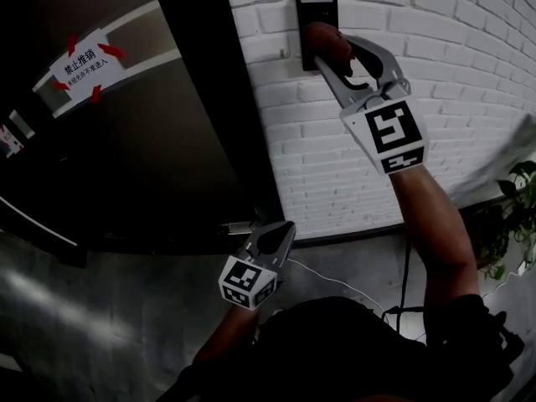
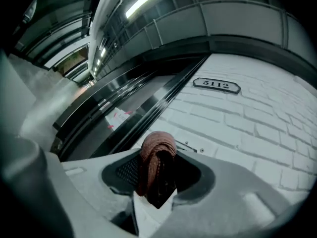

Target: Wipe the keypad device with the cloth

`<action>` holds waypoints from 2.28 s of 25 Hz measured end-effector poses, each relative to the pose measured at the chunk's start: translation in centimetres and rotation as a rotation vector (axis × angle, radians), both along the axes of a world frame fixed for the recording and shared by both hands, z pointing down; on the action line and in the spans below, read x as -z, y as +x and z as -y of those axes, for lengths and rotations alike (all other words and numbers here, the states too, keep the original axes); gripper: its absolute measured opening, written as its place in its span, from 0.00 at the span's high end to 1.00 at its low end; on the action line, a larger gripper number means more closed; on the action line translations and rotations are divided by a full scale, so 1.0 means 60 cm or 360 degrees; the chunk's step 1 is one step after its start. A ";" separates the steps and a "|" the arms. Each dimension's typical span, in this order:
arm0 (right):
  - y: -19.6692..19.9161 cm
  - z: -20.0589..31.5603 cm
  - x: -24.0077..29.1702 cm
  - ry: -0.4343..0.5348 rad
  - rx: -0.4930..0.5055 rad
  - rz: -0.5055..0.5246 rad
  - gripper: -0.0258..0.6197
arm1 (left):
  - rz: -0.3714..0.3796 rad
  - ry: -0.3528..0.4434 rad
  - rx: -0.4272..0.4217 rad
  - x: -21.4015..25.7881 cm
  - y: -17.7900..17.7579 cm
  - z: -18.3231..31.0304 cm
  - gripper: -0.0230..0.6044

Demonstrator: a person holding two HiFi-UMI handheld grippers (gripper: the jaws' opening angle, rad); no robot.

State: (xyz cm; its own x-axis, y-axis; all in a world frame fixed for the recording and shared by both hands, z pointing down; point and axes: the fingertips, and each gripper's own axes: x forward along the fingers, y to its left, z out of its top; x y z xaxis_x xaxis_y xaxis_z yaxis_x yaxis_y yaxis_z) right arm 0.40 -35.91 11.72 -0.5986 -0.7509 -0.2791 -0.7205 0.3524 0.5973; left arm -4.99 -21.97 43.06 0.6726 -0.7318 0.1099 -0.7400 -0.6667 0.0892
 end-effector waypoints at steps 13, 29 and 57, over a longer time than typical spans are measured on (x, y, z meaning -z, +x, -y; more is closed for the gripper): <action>-0.047 0.086 0.053 -0.0008 -0.0129 0.0035 0.74 | 0.0000 -0.0010 0.0027 -0.002 -0.043 -0.013 0.94; -0.022 0.105 0.052 0.0067 -0.0262 -0.0071 0.74 | -0.0019 -0.0008 0.0031 -0.002 -0.045 -0.005 0.94; 0.076 0.120 0.049 0.0032 -0.0425 -0.0043 0.74 | -0.0002 -0.0004 -0.0024 0.004 -0.028 -0.001 0.94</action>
